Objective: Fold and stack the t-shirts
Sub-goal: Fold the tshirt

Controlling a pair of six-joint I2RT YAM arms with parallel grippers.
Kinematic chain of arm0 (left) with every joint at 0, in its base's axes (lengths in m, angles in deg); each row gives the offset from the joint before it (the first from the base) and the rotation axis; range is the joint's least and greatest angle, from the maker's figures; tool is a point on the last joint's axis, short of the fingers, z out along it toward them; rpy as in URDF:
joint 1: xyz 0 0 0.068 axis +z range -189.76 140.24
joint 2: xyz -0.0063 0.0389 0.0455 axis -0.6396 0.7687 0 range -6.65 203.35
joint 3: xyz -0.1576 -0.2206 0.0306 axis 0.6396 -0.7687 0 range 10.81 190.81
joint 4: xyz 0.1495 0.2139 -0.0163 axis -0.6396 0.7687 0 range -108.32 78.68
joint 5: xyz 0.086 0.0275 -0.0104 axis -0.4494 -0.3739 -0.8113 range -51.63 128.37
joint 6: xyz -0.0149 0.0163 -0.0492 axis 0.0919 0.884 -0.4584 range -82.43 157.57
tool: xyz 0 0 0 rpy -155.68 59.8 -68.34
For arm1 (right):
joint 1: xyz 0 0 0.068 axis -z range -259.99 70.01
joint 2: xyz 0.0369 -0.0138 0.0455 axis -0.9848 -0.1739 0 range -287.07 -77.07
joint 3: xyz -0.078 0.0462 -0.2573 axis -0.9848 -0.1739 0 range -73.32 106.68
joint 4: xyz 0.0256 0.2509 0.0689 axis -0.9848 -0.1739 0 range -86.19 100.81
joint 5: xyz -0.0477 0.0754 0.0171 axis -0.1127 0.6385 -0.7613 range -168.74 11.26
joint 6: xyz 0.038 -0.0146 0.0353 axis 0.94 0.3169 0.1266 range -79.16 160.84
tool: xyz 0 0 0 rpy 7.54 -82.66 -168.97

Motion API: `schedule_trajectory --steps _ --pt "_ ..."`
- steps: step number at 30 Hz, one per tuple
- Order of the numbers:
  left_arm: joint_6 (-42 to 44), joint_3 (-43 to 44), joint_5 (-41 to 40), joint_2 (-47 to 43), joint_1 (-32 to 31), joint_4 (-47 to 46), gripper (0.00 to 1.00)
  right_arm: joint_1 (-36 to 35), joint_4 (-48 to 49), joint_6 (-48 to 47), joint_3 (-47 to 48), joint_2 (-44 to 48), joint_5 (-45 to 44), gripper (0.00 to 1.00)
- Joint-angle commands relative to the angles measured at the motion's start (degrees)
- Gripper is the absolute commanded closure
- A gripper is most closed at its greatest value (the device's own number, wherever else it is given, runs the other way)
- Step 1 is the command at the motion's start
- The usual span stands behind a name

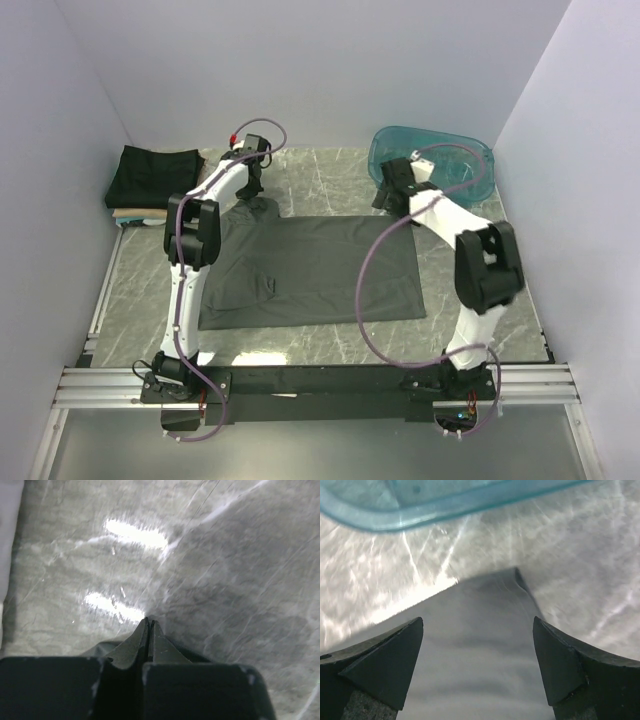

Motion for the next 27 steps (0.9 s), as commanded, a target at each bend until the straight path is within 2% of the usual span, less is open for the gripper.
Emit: schedule_trajectory --steps 1,12,14,19,23,27 --pt "0.96 -1.58 -1.43 -4.41 -0.24 -1.25 1.0 -2.14 -5.95 5.49 7.18 -6.0 -8.37 0.04" --pt "1.57 -1.93 -1.6 -5.56 -0.24 -1.69 1.0 -2.94 -19.66 9.8 24.76 -22.44 -13.64 0.05" --pt "1.75 -2.19 -1.96 -5.56 -0.16 -1.86 1.0 -2.94 -22.56 10.15 27.13 -23.68 -14.7 0.11" --pt "1.66 -2.37 -1.61 -5.65 -0.15 -1.86 1.0 -3.02 -26.78 10.94 29.34 -25.62 -16.37 0.11" --pt "1.49 -2.63 -1.96 -6.17 -0.15 -1.69 1.0 -2.94 -26.35 11.03 27.32 -24.48 -16.11 0.11" --pt "1.31 -3.86 -2.4 -7.58 -0.15 -2.04 1.0 -3.02 -25.91 10.06 26.7 -24.04 -15.85 0.17"
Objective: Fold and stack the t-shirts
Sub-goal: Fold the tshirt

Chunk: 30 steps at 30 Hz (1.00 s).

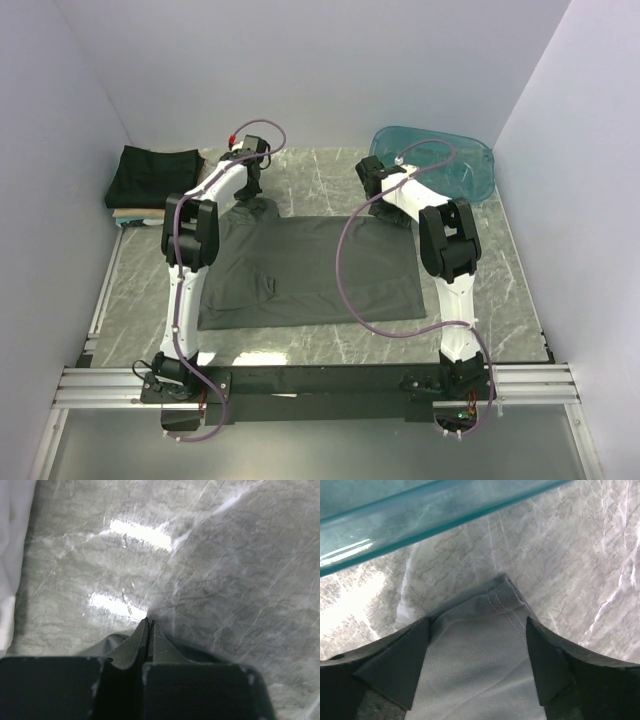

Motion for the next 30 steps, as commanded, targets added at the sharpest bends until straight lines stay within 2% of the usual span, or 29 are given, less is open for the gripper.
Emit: schedule_trajectory --steps 1,4,5,11,30 --pt "0.52 -1.02 -1.35 -5.79 -0.15 -1.69 1.0 -0.07 -1.84 0.64 0.82 1.16 -2.82 0.19" --pt "0.52 -2.6 -1.17 -6.93 -0.16 -2.57 1.0 -0.07 -2.37 0.64 2.05 0.55 -2.9 0.39" --pt "0.61 -2.95 -1.35 -7.28 -0.15 -2.57 1.0 0.1 -2.55 0.73 2.4 0.37 -2.91 0.48" --pt "0.52 -2.61 -2.05 -7.55 -0.24 -1.95 1.0 0.45 -3.08 0.64 3.64 -0.42 -2.47 0.67" --pt "-1.5 -4.54 1.38 -9.74 -0.16 -1.08 1.0 1.25 -3.43 4.15 6.19 -2.62 2.28 0.65"
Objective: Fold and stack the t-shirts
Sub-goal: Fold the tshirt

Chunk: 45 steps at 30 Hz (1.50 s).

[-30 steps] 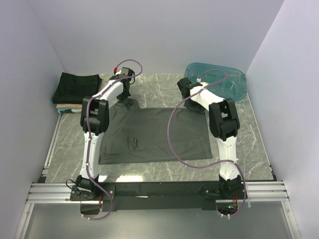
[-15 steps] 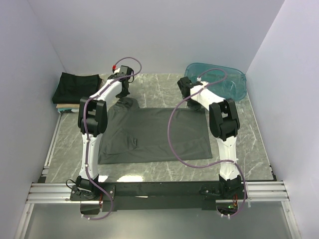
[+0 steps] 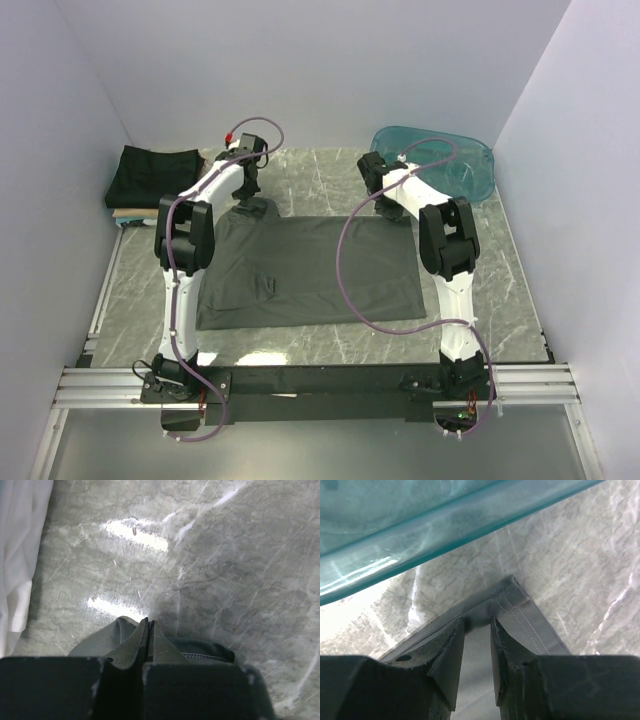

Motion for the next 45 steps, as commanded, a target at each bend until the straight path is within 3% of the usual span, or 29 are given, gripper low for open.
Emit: schedule_trajectory --steps 1,6,8,12,13,14,25,32,45 --pt "-1.02 0.66 0.59 -4.65 -0.15 0.34 1.0 0.39 -1.07 1.97 2.12 -1.07 0.29 0.65" --pt "-1.37 0.66 0.94 -5.27 -0.16 0.61 1.0 0.22 1.3 1.97 -1.48 0.87 2.05 0.62" --pt "-1.37 0.66 0.85 -5.44 -0.24 0.96 1.0 0.3 0.87 1.88 -1.13 0.6 2.31 0.67" --pt "-1.37 -0.04 0.5 -6.32 -0.15 0.7 1.0 0.3 1.04 1.44 -1.13 0.6 2.84 0.81" --pt "-1.46 -0.21 0.85 -6.5 -0.15 0.61 1.0 0.3 1.04 1.27 -1.13 0.6 3.36 0.94" --pt "-1.54 -0.48 0.94 -6.85 -0.24 0.44 1.0 0.3 1.04 1.44 -1.3 0.69 3.37 1.0" --pt "-2.69 -5.92 1.82 -11.77 -0.24 -1.06 1.0 0.22 7.97 -1.1 -8.07 6.4 2.22 1.0" --pt "-4.97 -15.76 1.82 -18.09 -0.68 -3.43 1.0 -0.75 14.04 -5.32 -14.48 12.46 1.7 1.0" --pt "-10.94 -33.25 -0.81 -33.39 -3.05 -6.6 1.0 -2.86 16.59 -5.15 -21.6 19.06 -0.85 1.0"
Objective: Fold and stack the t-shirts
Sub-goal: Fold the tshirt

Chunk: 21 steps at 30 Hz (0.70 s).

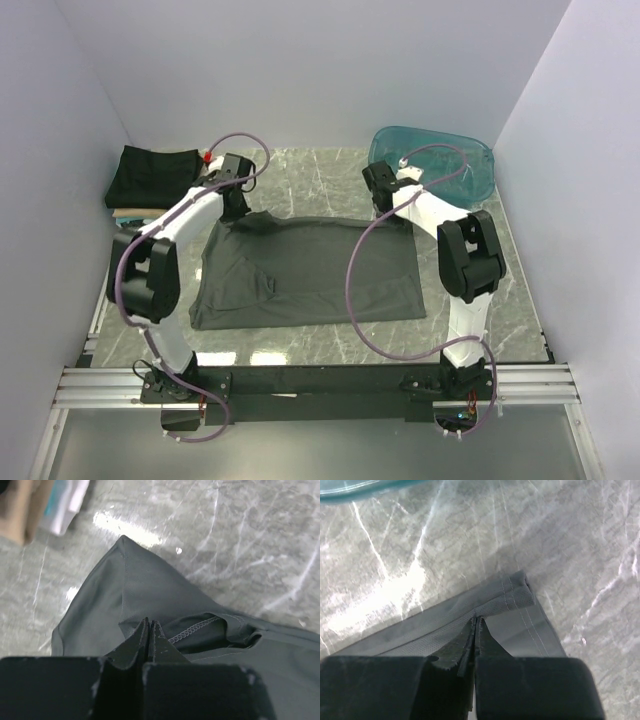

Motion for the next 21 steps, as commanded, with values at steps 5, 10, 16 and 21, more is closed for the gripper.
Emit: schedule_trajectory --steps 5,10,16,21 --pt "-4.38 -5.74 -4.12 -7.96 -1.9 -1.18 1.0 -1.4 2.52 0.75 -4.18 6.68 -3.76 1.0" --pt "-8.06 -9.86 -6.06 -11.92 -2.78 1.11 1.0 -2.27 2.7 0.75 -6.64 9.31 -4.9 1.0" --pt "-12.46 -14.61 -7.55 -18.41 -3.83 4.27 1.0 -2.89 3.05 0.4 -9.36 12.57 -5.78 1.0" --pt "-15.45 -17.25 -7.47 -22.99 -5.41 5.6 1.0 -3.24 3.14 0.05 -11.03 14.33 -6.13 1.0"
